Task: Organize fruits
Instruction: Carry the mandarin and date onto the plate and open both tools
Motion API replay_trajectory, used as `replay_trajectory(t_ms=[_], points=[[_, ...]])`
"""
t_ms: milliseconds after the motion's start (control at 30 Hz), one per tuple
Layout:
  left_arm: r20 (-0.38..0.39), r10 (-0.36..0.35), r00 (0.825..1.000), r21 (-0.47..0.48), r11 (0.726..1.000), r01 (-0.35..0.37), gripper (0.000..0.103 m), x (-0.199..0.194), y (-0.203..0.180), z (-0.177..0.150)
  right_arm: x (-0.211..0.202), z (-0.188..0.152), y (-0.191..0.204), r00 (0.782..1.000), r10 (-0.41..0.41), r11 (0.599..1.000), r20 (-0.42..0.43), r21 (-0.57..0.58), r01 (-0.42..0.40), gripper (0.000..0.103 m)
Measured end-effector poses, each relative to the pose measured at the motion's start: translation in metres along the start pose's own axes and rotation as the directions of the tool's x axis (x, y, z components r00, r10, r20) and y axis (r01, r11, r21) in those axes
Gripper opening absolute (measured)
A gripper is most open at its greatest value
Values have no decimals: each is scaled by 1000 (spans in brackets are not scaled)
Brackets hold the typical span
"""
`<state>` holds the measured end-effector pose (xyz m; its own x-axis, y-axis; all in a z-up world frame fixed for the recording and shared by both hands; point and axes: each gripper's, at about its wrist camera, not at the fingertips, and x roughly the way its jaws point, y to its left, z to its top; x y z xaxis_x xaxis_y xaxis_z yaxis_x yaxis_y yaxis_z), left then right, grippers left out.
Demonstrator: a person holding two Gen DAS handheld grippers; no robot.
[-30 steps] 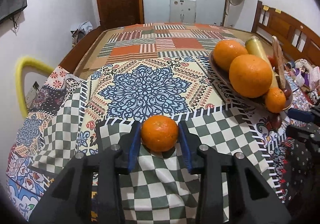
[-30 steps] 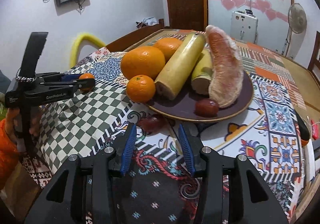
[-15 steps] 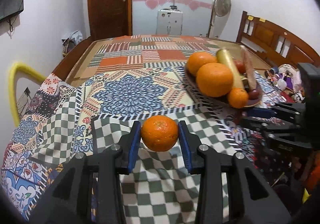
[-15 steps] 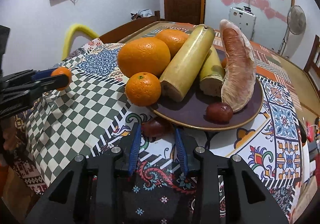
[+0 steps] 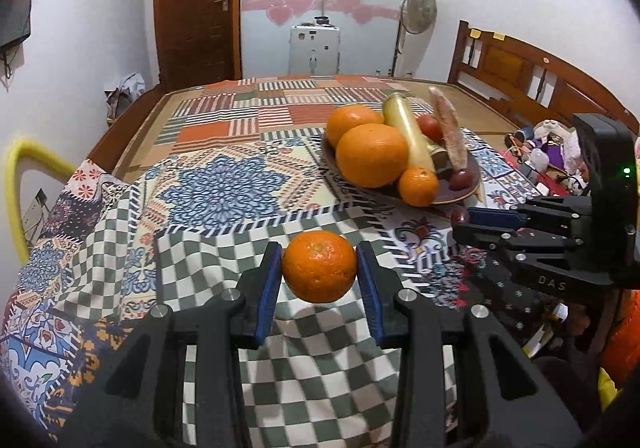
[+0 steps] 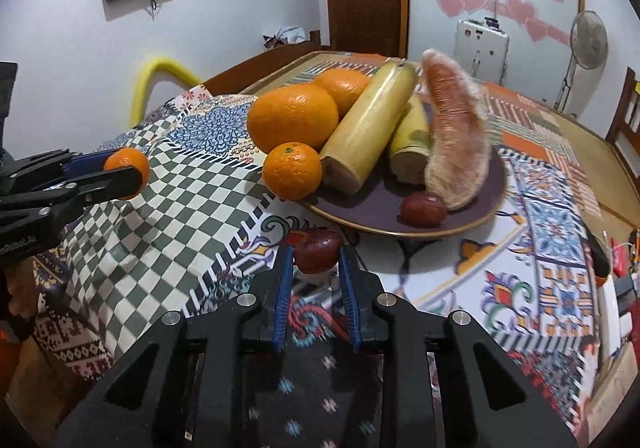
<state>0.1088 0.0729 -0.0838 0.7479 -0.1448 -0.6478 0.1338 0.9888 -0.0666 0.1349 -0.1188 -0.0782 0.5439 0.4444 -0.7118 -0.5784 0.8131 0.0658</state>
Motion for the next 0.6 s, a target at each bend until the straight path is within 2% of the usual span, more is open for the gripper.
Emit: replay_trajectory(t_ms=[300, 600], points=[[30, -64, 998, 35, 997, 63, 37, 1, -38, 19, -39, -1, -27, 995, -58, 998, 87, 36, 55, 22], [39, -115, 993, 53, 992, 113, 37, 27, -75, 48, -36, 13, -61, 988, -87, 995, 127, 67, 79, 22]])
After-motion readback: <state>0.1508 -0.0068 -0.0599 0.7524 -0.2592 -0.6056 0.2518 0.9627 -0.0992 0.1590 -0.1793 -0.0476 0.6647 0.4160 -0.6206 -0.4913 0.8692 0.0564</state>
